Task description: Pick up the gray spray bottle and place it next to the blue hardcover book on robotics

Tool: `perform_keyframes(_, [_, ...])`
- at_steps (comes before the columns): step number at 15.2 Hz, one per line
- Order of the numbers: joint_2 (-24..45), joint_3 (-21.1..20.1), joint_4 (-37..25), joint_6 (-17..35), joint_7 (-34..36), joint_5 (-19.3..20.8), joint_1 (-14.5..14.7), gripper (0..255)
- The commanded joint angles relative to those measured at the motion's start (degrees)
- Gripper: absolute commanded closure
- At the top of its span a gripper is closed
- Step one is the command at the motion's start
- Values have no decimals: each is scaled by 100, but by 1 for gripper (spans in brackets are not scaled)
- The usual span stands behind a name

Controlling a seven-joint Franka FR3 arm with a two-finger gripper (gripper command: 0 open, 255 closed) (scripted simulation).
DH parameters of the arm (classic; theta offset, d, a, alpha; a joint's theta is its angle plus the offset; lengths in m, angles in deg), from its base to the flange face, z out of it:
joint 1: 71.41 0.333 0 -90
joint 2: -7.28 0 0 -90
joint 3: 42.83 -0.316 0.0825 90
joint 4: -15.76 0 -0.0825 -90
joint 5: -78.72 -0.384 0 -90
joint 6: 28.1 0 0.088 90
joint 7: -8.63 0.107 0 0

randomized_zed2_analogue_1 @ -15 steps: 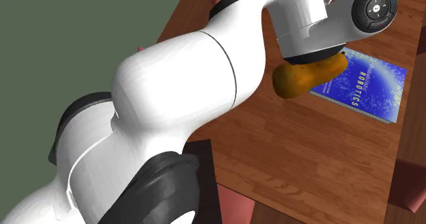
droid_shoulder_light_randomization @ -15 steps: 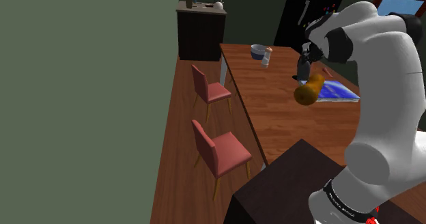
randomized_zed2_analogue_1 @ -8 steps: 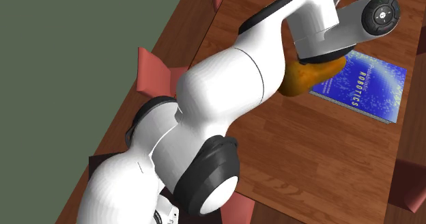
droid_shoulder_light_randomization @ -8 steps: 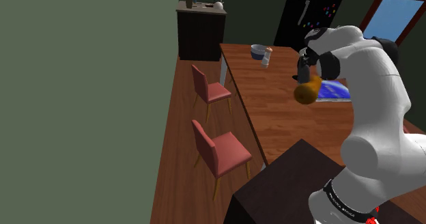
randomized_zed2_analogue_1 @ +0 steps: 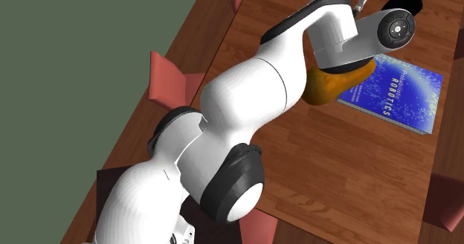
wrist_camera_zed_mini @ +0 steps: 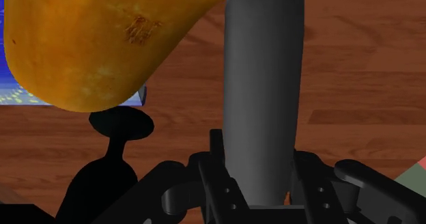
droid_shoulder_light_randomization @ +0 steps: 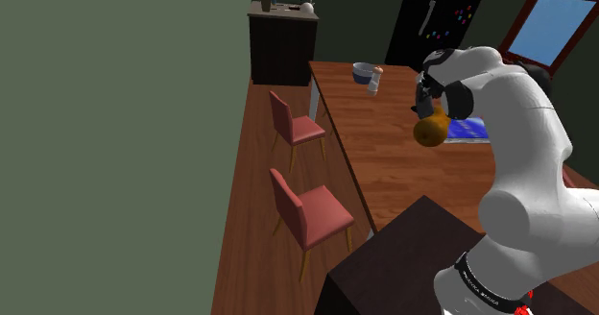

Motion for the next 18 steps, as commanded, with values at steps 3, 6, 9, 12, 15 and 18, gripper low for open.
perform_keyframes(3, [102, -101, 210, 191, -175, -111, 4, 255])
perform_keyframes(6, [242, -168, 163, 296, -235, -169, -32, 255])
perform_keyframes(9, [341, -213, 122, 363, -272, -205, -59, 255])
perform_keyframes(12, [339, -221, 123, 366, -269, -195, -63, 255])
perform_keyframes(15, [339, -221, 123, 366, -269, -196, -63, 255])
perform_keyframes(18, [394, -225, 51, 357, -244, -189, -79, 0])
